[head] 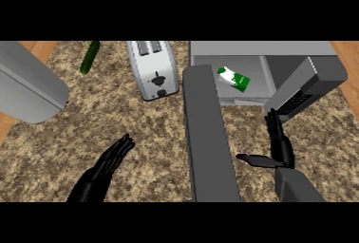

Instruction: Pick up the milk, place it into the microwave and close the microwave

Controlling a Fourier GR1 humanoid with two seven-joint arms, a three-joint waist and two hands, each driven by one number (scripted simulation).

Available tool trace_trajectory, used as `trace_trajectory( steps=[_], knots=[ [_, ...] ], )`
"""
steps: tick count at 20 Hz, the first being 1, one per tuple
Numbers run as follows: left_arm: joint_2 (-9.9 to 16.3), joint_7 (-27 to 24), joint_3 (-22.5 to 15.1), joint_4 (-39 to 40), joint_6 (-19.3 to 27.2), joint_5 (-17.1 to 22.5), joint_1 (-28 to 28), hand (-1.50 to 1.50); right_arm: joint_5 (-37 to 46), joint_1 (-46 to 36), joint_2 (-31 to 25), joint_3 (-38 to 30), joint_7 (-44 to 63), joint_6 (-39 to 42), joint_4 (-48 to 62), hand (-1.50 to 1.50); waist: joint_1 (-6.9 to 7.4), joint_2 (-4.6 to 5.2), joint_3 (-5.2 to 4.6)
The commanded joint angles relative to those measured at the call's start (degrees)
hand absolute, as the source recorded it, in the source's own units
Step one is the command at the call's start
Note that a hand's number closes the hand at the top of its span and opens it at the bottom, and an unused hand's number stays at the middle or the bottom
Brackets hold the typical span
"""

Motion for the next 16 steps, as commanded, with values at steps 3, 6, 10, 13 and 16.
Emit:
trace_trajectory(
  steps=[3, 6, 10, 13, 16],
  knots=[
    [0.8, 0.7, -0.6, 5.5, -0.5, -4.1, -3.7, 1.5, -2.2, 5.3, -0.3, 1.2, -2.4, 10.1, -7.2, -1.5, -0.95, -0.31, -0.11],
    [2.3, 2.4, -2.1, 4.1, -0.5, -6.7, -3.2, 1.5, -3.6, 9.3, -0.1, 1.6, -3.6, 12.5, -11.8, -1.5, -1.0, -0.36, -0.09],
    [2.0, 3.5, -4.3, 7.9, 0.0, -11.5, -6.9, 1.5, -4.5, 15.4, -0.8, 3.8, -0.2, 14.2, -20.4, -1.5, -1.84, -0.55, -0.18],
    [5.3, 2.6, -6.4, 9.7, -3.8, -14.2, -8.3, 1.5, -5.6, 19.5, -0.9, 4.7, 0.4, 14.5, -25.8, -1.5, -1.84, -0.48, -0.17],
    [2.5, 3.9, -11.2, 11.7, -2.1, -18.3, -8.3, 1.5, -7.3, 25.5, -0.5, 6.3, 3.8, 15.7, -35.1, -1.5, -2.04, -0.56, -0.21]
  ],
)
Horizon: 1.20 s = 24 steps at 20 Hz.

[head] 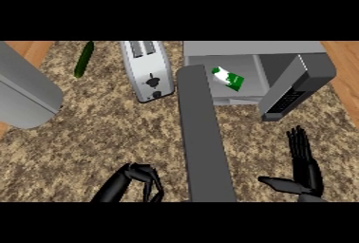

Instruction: Pick up the milk, place it into the microwave and close the microwave

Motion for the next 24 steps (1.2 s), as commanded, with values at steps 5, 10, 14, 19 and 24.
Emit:
trace_trajectory(
  steps=[5, 10, 14, 19, 24],
  knots=[
    [-4.0, 0.5, -5.1, 7.7, -3.1, -3.3, -5.4, 1.5, -6.1, 16.8, 0.1, 3.3, 6.2, 7.9, -25.7, -1.5, 0.5, 0.25, 0.02],
    [-10.8, -1.3, -12.6, 20.9, 6.6, -4.8, -12.9, 1.5, -9.8, 22.3, -2.8, 3.6, 13.3, 10.0, -37.5, -1.5, -0.11, 0.51, -0.02],
    [-10.9, 1.5, -22.7, 23.6, 15.1, 1.8, -17.8, 1.5, -12.9, 26.0, -2.1, 4.7, 16.3, 11.6, -45.7, -1.5, -0.54, 0.6, -0.03],
    [-11.0, 1.3, -28.6, 30.5, 21.4, 10.9, -28.2, 1.5, -17.0, 27.2, -4.9, 4.3, 19.2, 15.0, -51.1, -1.5, -2.47, 0.98, -0.08],
    [-11.0, 3.3, -31.8, 30.6, 27.3, 16.9, -35.4, 1.5, -16.3, 27.4, -4.6, 6.8, 21.7, 14.7, -54.9, -1.5, -5.03, 1.4, -0.14]
  ],
)
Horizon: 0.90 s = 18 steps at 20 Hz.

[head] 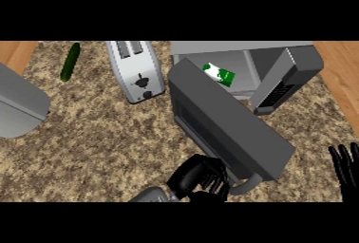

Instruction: Pick up the milk, place it into the microwave and close the microwave

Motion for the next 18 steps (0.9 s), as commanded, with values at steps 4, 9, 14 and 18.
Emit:
trace_trajectory(
  steps=[4, 9, 14, 18],
  knots=[
    [-0.7, 2.6, -2.6, 3.0, 6.9, 7.9, -9.8, 1.5, -1.8, 0.2, -1.7, 1.1, 2.5, 2.4, -5.8, -1.5, -4.12, 0.76, -0.11],
    [-0.7, -3.1, 3.7, 0.0, 12.0, 15.3, -10.9, 1.5, -2.4, -0.1, -2.1, 1.0, 2.8, 2.6, -7.7, -1.5, -6.93, 1.63, -0.51],
    [-0.7, -7.2, 4.5, 1.3, 14.9, 18.8, -14.7, -1.5, -4.5, -1.9, -2.4, 1.2, 4.3, 3.0, -9.2, -1.5, -8.93, 2.36, -0.34],
    [-0.7, -9.0, 4.9, 3.4, 16.8, 21.5, -16.6, -1.5, -6.2, -3.3, -4.3, 0.2, 5.5, 3.9, -9.9, -1.5, -10.55, 2.96, -0.3]
  ],
)
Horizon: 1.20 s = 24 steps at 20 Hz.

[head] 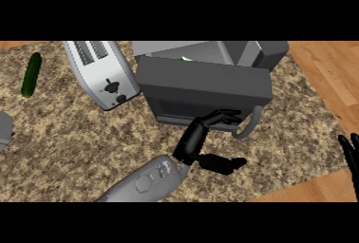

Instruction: Pick up the milk, place it into the microwave and close the microwave

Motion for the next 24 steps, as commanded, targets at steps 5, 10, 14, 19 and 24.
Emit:
trace_trajectory(
  steps=[5, 10, 14, 19, 24],
  knots=[
    [-0.2, -3.1, 2.3, 3.1, 3.2, 5.8, -7.0, -1.5, -3.4, -2.4, -2.4, -0.3, 2.3, 2.0, -1.3, -1.5, -3.31, 0.98, 0.16],
    [-0.2, -5.0, 2.6, 6.0, 4.5, 8.4, -9.2, -1.5, -6.0, -3.8, -3.6, -0.2, 4.0, 3.2, -2.3, -1.5, -4.44, 1.47, 0.16],
    [-0.2, -5.0, 3.4, 7.5, 5.1, 10.8, -12.3, -1.5, -7.6, -4.8, -4.3, 0.2, 4.9, 4.3, -2.0, -1.5, -5.67, 1.92, 0.31],
    [-0.2, -6.3, 3.2, 9.6, 5.7, 12.9, -14.3, -1.5, -9.7, -6.2, -6.0, -0.3, 6.2, 5.1, -2.4, -1.5, -7.01, 2.12, 0.31],
    [-0.2, -7.4, 2.9, 11.2, 5.7, 15.0, -15.6, -1.5, -11.2, -7.5, -6.7, -0.2, 6.9, 5.6, -2.8, -1.5, -8.19, 2.43, 0.35]
  ],
)
